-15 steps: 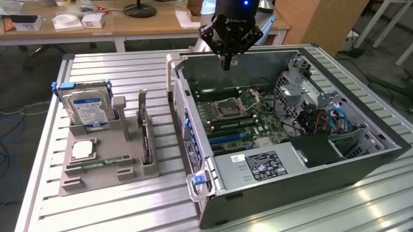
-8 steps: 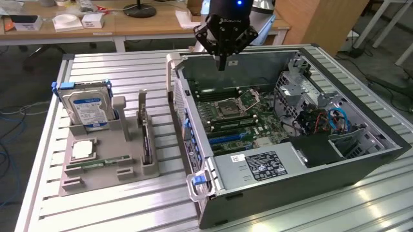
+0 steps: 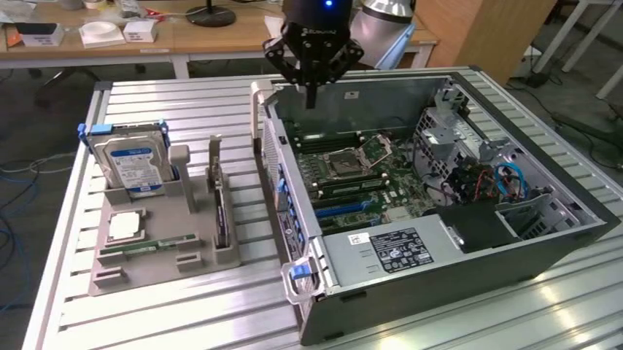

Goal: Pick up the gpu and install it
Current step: 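Reach for the gpu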

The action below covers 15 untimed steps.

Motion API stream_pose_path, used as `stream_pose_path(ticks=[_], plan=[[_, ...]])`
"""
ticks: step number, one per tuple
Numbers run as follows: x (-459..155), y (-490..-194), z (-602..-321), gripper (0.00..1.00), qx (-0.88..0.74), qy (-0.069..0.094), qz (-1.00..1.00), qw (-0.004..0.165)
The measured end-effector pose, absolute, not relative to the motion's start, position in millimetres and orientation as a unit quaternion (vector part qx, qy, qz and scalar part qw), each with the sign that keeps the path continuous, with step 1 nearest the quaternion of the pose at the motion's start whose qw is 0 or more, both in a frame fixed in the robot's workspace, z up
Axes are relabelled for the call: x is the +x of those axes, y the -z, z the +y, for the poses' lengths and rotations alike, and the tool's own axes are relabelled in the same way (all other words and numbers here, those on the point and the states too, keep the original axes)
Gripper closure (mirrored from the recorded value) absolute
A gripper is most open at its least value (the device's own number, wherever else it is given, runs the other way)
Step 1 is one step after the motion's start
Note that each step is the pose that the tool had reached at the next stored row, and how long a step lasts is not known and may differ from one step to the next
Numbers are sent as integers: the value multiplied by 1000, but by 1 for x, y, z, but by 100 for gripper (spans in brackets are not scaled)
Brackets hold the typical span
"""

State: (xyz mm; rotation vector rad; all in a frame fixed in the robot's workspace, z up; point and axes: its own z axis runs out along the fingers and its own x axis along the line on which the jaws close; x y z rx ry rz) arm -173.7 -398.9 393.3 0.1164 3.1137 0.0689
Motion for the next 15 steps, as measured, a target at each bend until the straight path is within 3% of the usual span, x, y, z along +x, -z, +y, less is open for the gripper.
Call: stream_pose_path(ticks=[15], plan=[[-242,-393,-399,90,37,-22,999,13]])
